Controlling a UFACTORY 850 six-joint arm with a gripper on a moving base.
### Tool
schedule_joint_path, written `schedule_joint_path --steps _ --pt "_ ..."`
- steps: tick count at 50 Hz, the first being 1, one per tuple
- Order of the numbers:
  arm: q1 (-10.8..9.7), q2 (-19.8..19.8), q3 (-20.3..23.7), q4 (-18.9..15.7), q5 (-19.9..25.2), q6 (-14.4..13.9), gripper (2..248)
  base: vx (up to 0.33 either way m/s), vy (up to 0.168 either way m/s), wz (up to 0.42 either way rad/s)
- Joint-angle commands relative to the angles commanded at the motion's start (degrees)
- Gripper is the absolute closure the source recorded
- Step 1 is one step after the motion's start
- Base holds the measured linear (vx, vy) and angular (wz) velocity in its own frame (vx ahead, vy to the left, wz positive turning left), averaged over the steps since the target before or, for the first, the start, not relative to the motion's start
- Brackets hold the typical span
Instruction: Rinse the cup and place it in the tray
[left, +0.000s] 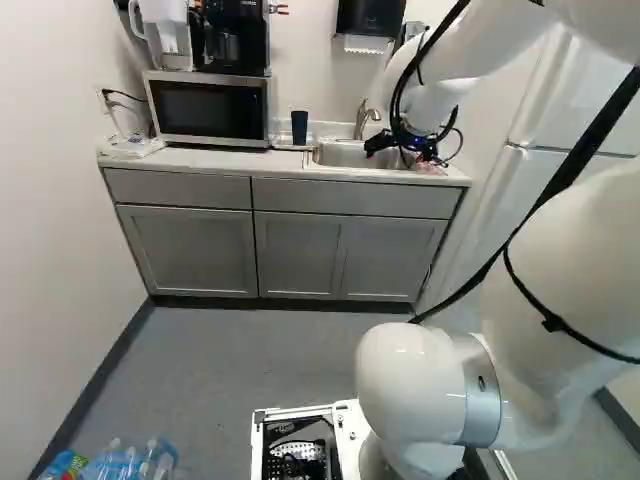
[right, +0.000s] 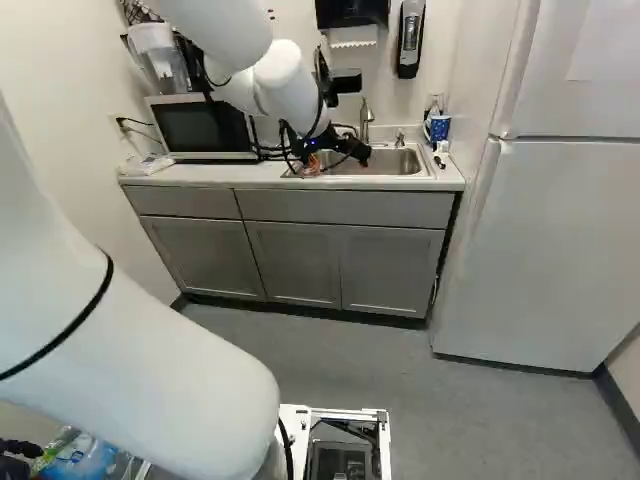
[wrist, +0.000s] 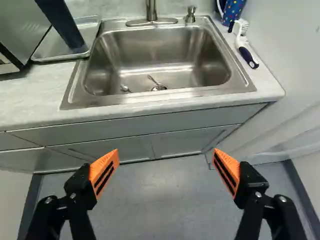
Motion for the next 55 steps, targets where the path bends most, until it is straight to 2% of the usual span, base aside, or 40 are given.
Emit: schedule_joint_path --steps 25,55 --pt "2.9 1.3 9.0 -0.2 12.3 0.4 3 0.0 0.0 0.0" --pt "7.4 3.3 22.9 -0.5 31.3 1.0 3 0.0 0.0 0.0"
